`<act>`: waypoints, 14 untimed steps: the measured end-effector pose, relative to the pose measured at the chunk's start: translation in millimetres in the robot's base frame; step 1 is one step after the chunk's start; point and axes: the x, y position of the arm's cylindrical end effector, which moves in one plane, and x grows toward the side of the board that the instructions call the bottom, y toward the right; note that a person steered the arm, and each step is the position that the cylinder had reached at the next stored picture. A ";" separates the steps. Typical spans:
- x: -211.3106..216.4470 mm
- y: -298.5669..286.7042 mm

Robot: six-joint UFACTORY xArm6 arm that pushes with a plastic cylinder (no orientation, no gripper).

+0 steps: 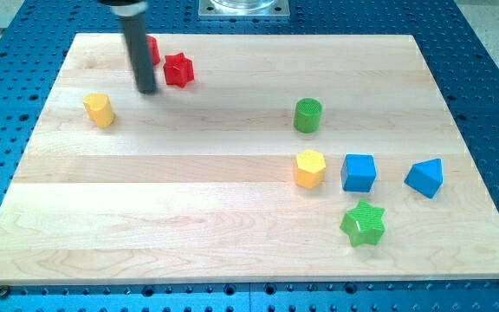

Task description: Keep yellow blocks in a horizontal line with blue blocks

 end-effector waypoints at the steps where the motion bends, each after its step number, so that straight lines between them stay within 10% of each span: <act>1: 8.8 -55.5; 4: 97.6 79.4; 9: 162.8 97.6; 14: 129.1 181.0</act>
